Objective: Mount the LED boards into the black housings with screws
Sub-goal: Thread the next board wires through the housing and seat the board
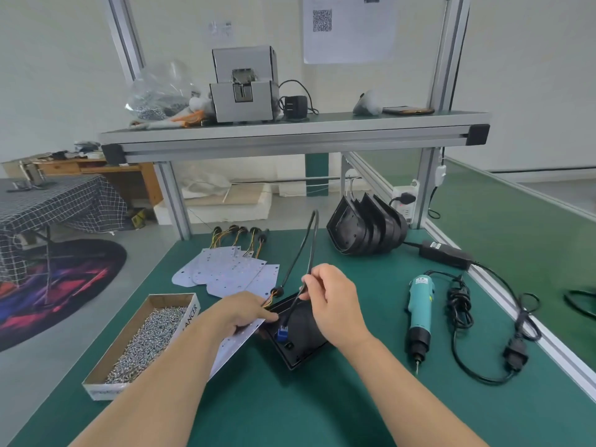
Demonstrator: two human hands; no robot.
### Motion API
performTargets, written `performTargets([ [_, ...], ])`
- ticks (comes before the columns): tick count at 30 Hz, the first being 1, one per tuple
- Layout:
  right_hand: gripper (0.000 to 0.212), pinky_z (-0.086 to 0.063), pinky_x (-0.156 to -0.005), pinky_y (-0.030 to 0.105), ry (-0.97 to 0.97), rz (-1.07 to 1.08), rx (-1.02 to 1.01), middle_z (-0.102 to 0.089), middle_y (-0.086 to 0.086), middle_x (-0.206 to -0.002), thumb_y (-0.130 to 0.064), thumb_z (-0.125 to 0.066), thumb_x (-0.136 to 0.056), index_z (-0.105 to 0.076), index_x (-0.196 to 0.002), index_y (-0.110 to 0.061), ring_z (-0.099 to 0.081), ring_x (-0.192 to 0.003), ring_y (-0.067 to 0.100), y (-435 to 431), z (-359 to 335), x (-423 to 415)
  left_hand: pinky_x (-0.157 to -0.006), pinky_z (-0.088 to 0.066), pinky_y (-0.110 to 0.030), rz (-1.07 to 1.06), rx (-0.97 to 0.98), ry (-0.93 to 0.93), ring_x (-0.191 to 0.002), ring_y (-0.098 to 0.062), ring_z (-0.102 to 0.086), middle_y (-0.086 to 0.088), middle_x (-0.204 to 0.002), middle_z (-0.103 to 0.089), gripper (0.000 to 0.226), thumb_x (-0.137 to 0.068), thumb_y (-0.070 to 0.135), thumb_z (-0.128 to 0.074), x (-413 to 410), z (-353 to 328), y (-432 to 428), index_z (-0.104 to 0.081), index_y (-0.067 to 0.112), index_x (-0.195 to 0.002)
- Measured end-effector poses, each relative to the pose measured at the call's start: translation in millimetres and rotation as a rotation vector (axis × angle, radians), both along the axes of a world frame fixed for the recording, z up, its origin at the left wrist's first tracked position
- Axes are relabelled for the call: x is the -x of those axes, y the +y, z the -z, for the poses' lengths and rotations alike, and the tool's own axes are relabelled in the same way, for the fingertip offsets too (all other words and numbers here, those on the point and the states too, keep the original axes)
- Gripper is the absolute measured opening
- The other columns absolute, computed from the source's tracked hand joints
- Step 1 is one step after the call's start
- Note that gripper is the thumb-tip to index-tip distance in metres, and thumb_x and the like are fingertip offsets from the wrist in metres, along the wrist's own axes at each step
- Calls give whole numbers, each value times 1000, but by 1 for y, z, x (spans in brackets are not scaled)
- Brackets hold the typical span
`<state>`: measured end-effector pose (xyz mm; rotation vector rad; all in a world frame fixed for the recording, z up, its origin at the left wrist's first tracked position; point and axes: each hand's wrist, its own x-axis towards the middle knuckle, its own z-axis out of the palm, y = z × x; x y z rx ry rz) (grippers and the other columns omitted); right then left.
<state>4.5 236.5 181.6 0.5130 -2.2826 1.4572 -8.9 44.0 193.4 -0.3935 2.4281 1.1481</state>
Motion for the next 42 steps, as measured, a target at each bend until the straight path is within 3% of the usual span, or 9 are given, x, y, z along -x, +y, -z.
performTargets([
  [8, 14, -42, -89, 42, 286, -144, -473, -64, 1, -97, -12, -68, -91, -63, -79, -7, -51, -96, 24, 11, -39, 8, -32, -32, -14, -256, -403, 127, -36, -8, -52, -10, -62, -68, 14, -91, 12, -69, 5, -24, 5, -63, 4, -81],
  [12, 20, -35, -107, 33, 368, 127, -75, -57, 1, -124, -15, -64, -91, -72, -109, -12, -49, -120, 19, 17, -37, 7, -30, -28, -14, -290, -515, 191, -42, -12, -51, -15, -69, -66, 13, -93, 6, -64, 6, -50, 9, -60, 2, -81],
  [16, 46, -42, -76, 16, -82, 453, 671, -52, -2, -106, 8, -44, -89, -54, -105, -34, -51, -86, 5, 20, -31, 2, -35, -37, -16, -285, -590, 246, -51, -15, -55, -14, -84, -62, 7, -96, -1, -55, -1, -66, 17, -62, -2, -94],
  [22, 38, -48, -74, 28, -630, -455, 448, -71, -4, -116, -1, -67, -84, -60, -121, -10, -63, -76, 19, 8, -6, -5, -29, -33, -16, -173, -794, 266, -47, -23, -66, -15, -69, -68, 52, -98, -8, -39, -11, -74, 30, -58, 33, -122],
  [26, 17, -52, -73, 33, -376, -147, -154, -66, 1, -88, -23, -51, -104, -66, -103, -13, -62, -74, 17, 2, 1, 4, -33, -33, -17, -100, -732, 328, -52, -25, -65, -12, -69, -69, 69, -98, -9, -38, -13, -76, 28, -47, 51, -131],
  [30, 28, -49, -86, 36, -328, 273, -933, -49, 3, -107, -6, -42, -99, -63, -115, -14, -58, -108, 28, 36, 17, 23, -34, -34, -16, -138, -820, 413, -51, -22, -63, -16, -96, -64, 51, -101, -8, -30, -14, -92, 10, -63, 25, -122],
  [34, 47, -44, -93, 32, -369, 403, -586, -36, 9, -142, 0, -45, -96, -44, -142, -9, -54, -111, 26, 49, 2, 26, -42, -45, -18, -208, -537, 523, -65, -29, -65, -19, -107, -67, 41, -103, -1, -35, -15, -98, 2, -73, 11, -95],
  [38, 42, -43, -104, 34, 254, 416, 109, -48, 6, -138, 3, -49, -97, -56, -137, -8, -51, -116, 15, 32, -68, 11, -51, -42, -26, -154, -128, 614, -80, -32, -62, -14, -98, -72, 47, -95, -3, -37, -10, -86, 10, -76, 21, -82],
  [42, 68, -38, -111, 30, 599, 128, -263, -47, 6, -150, 7, -55, -88, -49, -149, -22, -47, -133, 22, 3, -149, -13, -58, -53, -27, -51, 137, 627, -66, -12, -64, 13, -75, -69, 45, -91, 3, -42, -4, -83, 25, -70, 30, -69],
])
